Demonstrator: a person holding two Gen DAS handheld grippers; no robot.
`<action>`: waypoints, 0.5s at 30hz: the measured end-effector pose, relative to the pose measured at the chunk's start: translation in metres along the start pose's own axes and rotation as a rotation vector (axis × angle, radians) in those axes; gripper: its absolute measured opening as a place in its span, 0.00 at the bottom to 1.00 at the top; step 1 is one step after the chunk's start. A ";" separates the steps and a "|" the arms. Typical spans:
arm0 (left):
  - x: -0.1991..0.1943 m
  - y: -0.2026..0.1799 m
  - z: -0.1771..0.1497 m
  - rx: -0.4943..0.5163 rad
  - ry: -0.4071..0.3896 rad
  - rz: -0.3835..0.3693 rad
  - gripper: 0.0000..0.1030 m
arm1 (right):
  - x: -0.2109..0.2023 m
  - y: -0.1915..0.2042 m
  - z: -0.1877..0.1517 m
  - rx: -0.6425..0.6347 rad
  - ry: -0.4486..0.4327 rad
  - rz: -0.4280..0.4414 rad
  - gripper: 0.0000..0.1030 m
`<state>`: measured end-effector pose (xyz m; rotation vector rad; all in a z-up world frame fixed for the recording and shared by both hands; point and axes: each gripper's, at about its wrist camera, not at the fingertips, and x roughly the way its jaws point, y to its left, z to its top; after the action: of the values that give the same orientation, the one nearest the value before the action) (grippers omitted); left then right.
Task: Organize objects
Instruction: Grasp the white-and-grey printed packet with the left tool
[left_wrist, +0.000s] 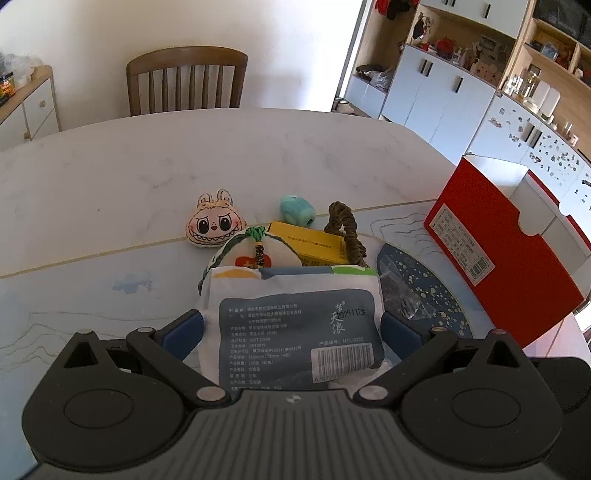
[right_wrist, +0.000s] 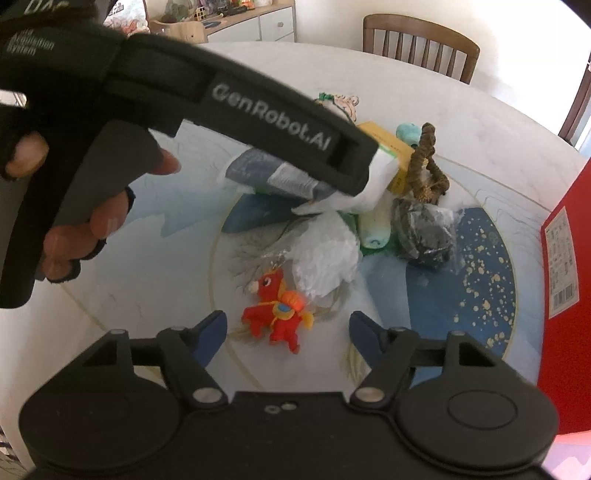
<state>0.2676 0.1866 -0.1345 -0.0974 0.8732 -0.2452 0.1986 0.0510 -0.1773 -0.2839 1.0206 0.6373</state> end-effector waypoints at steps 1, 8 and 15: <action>-0.001 0.000 0.000 -0.002 -0.003 0.000 1.00 | 0.000 0.000 -0.001 -0.003 -0.006 -0.003 0.68; -0.005 0.000 -0.002 -0.020 -0.016 -0.001 0.78 | 0.001 -0.003 -0.001 0.001 -0.023 -0.002 0.54; -0.015 -0.010 -0.002 -0.006 -0.036 -0.037 0.39 | 0.001 -0.006 -0.003 0.005 -0.032 0.014 0.39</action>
<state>0.2554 0.1808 -0.1227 -0.1232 0.8369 -0.2750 0.2001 0.0447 -0.1800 -0.2618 0.9944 0.6505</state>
